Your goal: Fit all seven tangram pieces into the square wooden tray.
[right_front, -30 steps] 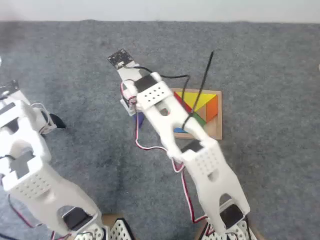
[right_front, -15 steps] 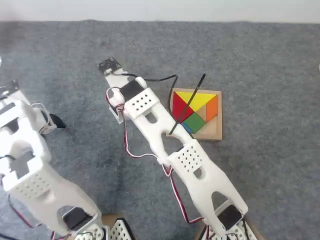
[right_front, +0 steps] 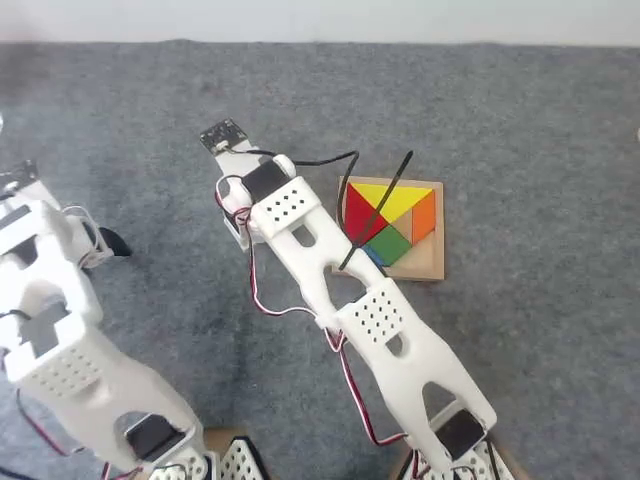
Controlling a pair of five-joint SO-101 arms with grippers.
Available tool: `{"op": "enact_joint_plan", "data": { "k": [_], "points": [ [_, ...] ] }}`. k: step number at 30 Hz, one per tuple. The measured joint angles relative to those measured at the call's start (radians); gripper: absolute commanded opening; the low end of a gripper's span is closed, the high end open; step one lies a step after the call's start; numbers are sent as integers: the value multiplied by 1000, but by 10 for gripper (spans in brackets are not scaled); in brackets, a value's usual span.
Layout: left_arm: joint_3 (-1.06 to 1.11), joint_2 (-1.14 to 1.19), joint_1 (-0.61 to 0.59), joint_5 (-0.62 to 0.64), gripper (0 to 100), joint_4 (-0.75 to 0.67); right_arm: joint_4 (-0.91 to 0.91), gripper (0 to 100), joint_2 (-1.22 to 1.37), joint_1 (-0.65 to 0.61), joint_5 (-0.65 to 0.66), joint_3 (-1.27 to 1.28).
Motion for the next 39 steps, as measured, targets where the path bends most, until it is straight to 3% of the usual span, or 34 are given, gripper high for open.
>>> {"op": "enact_joint_plan", "data": {
  "k": [3, 18, 21, 25, 29, 35, 37, 39],
  "points": [
    [0, 0, 0, 0, 254, 0, -9, 155, 18, 2, 2, -2],
    [0, 0, 0, 0, 254, 0, 69, 151, 21, 9, 18, -72],
    [0, 0, 0, 0, 254, 0, 157, 150, 6, 9, 107, -149],
    [0, 0, 0, 0, 254, 0, 160, 150, -114, 57, 322, -126],
    [0, 0, 0, 0, 254, 0, 161, 150, -324, 120, 519, 106],
    [0, 0, 0, 0, 254, 0, 161, 150, -781, 221, 769, 654],
    [0, 0, 0, 0, 254, 0, 161, 150, -953, 261, 760, 850],
    [0, 0, 0, 0, 254, 0, 144, 125, -1091, 322, 669, 1030]
  ]
}}
